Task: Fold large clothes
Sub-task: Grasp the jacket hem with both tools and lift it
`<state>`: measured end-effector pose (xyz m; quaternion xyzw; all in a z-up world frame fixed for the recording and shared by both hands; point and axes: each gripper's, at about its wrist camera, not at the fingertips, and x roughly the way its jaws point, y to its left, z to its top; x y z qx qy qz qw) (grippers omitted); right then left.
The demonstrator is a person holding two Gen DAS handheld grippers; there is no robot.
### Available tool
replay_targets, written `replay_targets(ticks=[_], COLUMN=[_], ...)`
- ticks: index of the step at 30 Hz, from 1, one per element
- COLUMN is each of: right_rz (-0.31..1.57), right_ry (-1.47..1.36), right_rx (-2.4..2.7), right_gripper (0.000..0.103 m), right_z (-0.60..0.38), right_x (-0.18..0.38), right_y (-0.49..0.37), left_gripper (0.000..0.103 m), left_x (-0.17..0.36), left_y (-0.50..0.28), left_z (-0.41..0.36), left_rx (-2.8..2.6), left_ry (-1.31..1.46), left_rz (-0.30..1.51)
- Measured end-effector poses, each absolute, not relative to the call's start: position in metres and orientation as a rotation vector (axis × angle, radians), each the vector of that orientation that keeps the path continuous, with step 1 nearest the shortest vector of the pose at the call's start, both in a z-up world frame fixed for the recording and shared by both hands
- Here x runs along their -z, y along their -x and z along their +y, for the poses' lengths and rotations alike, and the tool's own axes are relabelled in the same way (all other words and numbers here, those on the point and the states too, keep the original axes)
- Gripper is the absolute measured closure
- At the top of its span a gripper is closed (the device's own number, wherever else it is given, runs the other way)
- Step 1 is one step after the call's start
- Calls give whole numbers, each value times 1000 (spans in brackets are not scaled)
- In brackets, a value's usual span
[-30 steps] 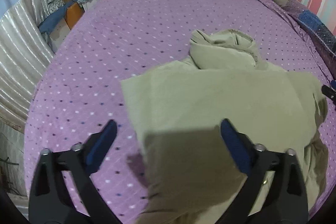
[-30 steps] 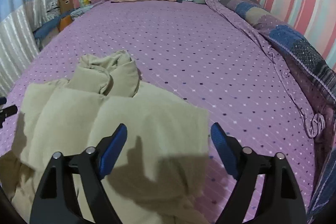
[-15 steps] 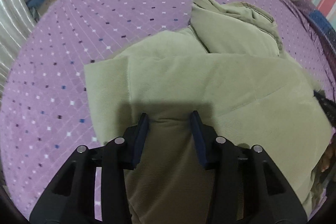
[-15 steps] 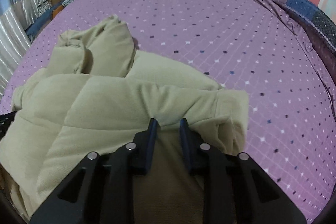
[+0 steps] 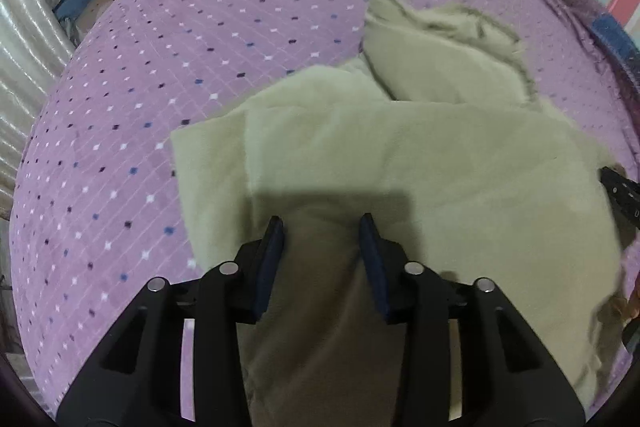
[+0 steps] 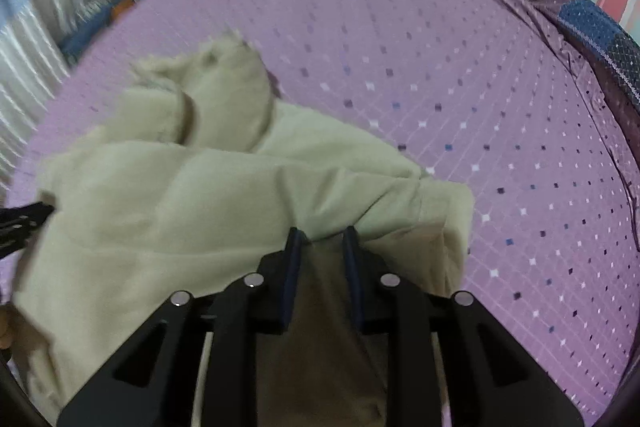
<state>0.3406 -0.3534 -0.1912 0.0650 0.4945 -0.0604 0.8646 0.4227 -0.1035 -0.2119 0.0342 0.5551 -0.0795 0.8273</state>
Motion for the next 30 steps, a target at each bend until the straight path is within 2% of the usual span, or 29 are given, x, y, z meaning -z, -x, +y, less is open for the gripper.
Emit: replay_targets(ticks=[3, 7, 13, 18, 24, 30], right_rz=[1020, 1065, 1146, 1213, 1199, 1136], right_ry=[-164, -183, -138, -145, -75, -82], right_rx=[88, 57, 85, 78, 129, 130], right_gripper=[81, 80, 80, 84, 84, 83], right_z=[-353, -348, -333, -332, -321, -321], right_x=[164, 154, 180, 224, 245, 236], right_y=[-316, -295, -271, -279, -293, -280], left_gripper=[65, 65, 69, 69, 68, 68], left_x=[193, 172, 196, 226, 239, 228], left_y=[-405, -378, -359, -363, -374, -365], left_z=[-104, -106, -121, -134, -145, -145], left_rx=[168, 217, 204, 199, 201, 188], left_ry=[-89, -42, -103, -149, -165, -160], left_rz=[1189, 1200, 1234, 1258, 1265, 1212])
